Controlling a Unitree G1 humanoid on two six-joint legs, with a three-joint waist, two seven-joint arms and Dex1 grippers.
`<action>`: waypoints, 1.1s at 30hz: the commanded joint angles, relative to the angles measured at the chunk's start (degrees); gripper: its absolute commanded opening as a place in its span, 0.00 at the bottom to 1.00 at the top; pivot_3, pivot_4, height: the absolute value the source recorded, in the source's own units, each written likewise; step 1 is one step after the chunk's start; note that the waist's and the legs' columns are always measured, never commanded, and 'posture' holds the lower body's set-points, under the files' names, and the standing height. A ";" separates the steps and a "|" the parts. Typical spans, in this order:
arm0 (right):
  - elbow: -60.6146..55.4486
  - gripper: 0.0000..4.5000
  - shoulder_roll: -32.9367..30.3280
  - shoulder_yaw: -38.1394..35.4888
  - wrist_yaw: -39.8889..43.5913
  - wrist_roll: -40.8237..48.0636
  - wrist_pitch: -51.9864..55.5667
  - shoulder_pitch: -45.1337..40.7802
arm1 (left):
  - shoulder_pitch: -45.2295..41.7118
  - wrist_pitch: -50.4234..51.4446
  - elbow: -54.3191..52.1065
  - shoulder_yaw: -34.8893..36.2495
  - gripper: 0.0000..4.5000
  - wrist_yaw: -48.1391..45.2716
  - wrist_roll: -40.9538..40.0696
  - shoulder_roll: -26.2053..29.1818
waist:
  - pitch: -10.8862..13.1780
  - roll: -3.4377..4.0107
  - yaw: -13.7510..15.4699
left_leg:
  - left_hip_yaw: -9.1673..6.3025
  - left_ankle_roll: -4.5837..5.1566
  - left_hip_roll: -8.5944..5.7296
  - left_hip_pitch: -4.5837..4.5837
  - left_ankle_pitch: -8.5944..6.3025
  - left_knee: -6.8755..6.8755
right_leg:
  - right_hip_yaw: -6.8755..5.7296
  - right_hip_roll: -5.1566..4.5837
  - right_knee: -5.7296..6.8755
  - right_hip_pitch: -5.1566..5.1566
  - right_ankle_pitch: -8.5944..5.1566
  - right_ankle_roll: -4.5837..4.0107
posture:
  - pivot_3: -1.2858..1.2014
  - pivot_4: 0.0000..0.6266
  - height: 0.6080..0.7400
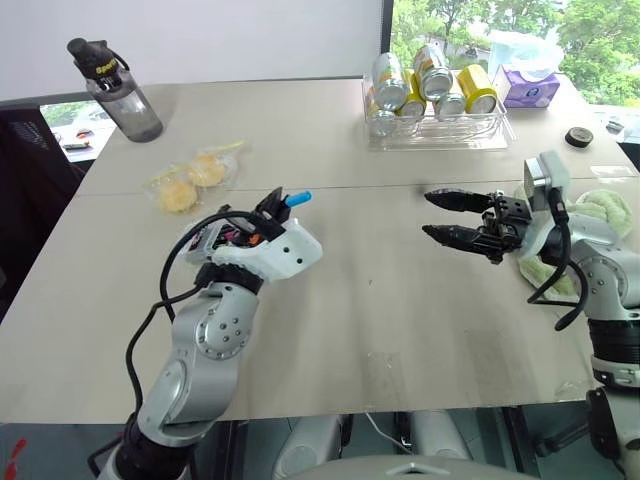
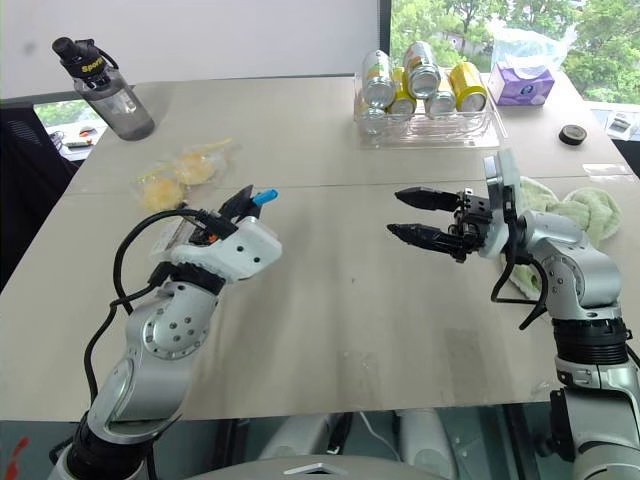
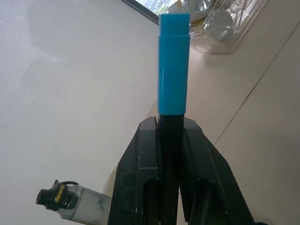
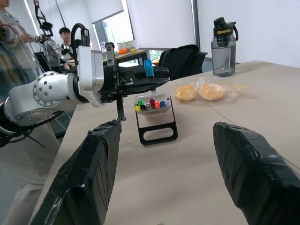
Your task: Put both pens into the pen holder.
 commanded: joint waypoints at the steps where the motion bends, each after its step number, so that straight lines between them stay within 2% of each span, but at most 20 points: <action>1: -0.71 0.74 -0.14 -0.93 0.30 0.02 -1.38 -0.20 | 0.50 -1.35 -0.58 2.24 0.00 -0.39 1.29 -0.85 | 0.00 0.00 0.00 | 0.00 0.00 0.00 0.00 0.00 0.01 | 0.00 0.00 0.01 0.00 0.00 0.00 | 0.52 0.24 1.00; 11: -1.11 0.74 -0.53 -0.91 0.60 0.60 -0.19 0.23 | 1.60 -3.98 2.88 5.63 0.00 -2.72 0.32 -1.63 | 0.00 0.00 0.01 | 0.00 0.00 0.00 0.00 0.00 0.03 | -0.01 0.00 0.02 0.00 0.00 0.00 | 0.52 0.24 1.00; 33: -2.30 0.74 -0.62 -1.23 -0.29 0.24 -0.84 1.10 | -0.08 -7.97 7.27 7.42 0.00 -2.96 0.56 -4.30 | -0.01 0.00 -0.02 | 0.00 0.00 0.00 0.01 0.00 0.05 | -0.01 0.00 0.04 0.00 0.01 0.00 | 0.52 0.24 1.00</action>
